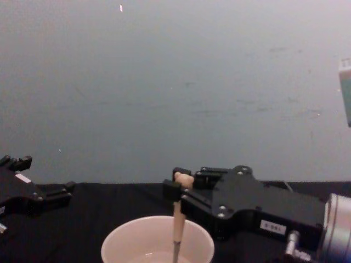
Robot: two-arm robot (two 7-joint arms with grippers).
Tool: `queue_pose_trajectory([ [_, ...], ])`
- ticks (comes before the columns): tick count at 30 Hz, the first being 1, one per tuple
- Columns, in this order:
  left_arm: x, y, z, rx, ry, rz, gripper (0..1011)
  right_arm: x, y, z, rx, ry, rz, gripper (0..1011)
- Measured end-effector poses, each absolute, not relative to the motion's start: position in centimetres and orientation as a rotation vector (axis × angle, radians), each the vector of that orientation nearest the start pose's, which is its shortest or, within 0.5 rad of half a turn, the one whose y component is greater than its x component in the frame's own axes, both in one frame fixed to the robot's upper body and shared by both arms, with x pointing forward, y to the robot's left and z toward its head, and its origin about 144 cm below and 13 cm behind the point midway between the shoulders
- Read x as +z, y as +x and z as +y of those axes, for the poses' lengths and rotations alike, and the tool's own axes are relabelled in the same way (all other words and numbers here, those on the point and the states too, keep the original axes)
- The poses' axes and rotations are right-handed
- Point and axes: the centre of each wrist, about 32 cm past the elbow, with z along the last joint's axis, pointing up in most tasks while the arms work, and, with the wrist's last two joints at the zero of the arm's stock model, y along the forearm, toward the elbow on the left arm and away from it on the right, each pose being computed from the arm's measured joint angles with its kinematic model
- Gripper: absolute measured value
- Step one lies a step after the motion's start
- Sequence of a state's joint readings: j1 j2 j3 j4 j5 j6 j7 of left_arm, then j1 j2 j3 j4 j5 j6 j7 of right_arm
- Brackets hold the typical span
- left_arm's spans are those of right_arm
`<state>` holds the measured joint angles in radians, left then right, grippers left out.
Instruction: Pick up the stirring spoon with one hand, stir inside the cup, then place it back in its original position.
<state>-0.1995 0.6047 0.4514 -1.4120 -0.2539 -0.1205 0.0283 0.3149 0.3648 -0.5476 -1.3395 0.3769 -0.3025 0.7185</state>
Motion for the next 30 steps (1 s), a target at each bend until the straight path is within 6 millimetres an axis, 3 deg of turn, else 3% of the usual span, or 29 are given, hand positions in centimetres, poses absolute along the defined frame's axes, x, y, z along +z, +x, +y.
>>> queue_pose_trajectory([
  [9, 114.0, 48.9, 31.0, 1.248, 0.304, -0.285, 1001, 114.1, 51.5, -18.9, -0.406, 0.046, -0.195, 211],
  [16, 114.0, 48.9, 31.0, 1.248, 0.304, -0.285, 1001, 114.1, 52.9, -17.5, -0.457, 0.056, -0.204, 211],
  [30, 114.0, 48.9, 31.0, 1.248, 0.304, -0.285, 1001, 114.0, 54.5, -17.7, -0.525, 0.042, -0.219, 211],
])
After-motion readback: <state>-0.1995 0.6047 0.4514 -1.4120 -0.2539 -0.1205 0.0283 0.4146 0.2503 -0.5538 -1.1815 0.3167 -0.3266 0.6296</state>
